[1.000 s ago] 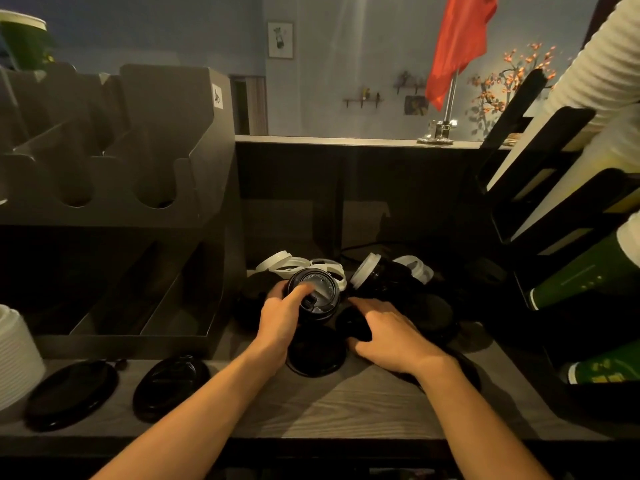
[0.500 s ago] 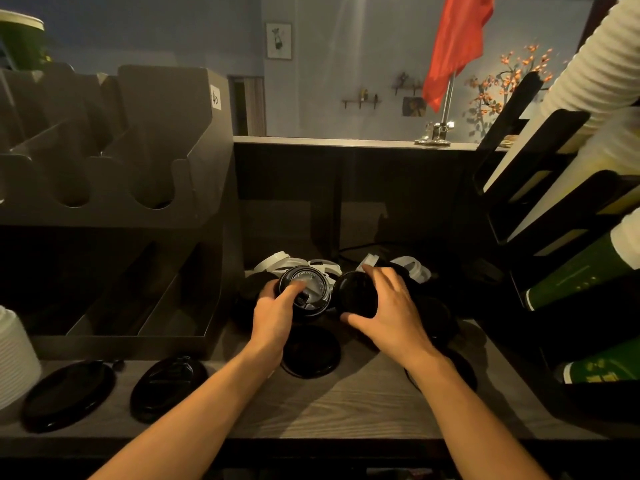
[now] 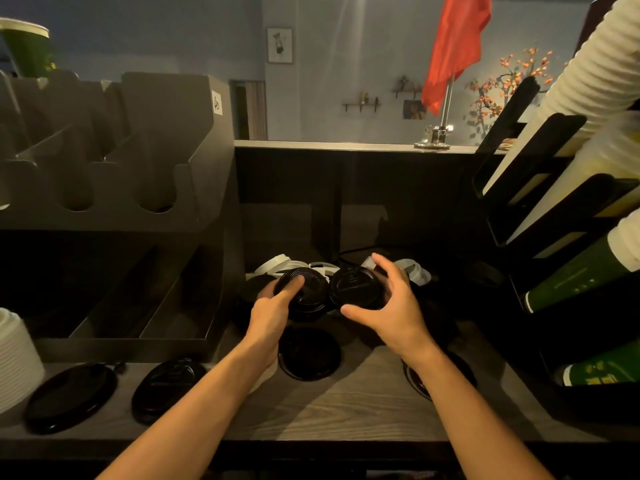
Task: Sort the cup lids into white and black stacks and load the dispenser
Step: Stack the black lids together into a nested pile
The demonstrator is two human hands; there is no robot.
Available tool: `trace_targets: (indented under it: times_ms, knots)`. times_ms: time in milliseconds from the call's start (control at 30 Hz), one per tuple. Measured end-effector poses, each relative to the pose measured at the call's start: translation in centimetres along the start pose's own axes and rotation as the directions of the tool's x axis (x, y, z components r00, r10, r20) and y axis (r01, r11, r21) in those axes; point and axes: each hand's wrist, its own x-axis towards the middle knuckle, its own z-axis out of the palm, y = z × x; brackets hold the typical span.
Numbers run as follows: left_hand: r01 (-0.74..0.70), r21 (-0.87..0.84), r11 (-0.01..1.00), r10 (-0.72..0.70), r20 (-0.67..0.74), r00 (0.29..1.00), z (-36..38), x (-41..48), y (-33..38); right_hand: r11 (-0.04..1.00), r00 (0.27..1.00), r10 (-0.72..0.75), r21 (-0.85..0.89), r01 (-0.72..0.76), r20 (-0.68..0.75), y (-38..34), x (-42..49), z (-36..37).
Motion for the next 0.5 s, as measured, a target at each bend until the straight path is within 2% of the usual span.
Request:
trace_targets:
  times_ms: [100, 300, 500]
  knots:
    - [-0.010, 0.009, 1.000, 0.010, -0.003, 1.000, 0.1, -0.1, -0.2, 0.993, 0.998, 0.057, 0.101, -0.059, 0.021, -0.1, 0.0, -0.1]
    - [-0.042, -0.008, 0.999, 0.042, -0.030, 0.999, 0.3, -0.2, -0.1, 0.966, 0.996, 0.071, 0.247, -0.080, 0.045, -0.6, -0.3, 0.0]
    - [0.015, -0.025, 1.000, -0.011, 0.134, 0.991, 0.9, -1.3, 0.4, 0.964, 0.934, 0.047, 0.229, -0.135, 0.353, -0.8, -0.7, 0.3]
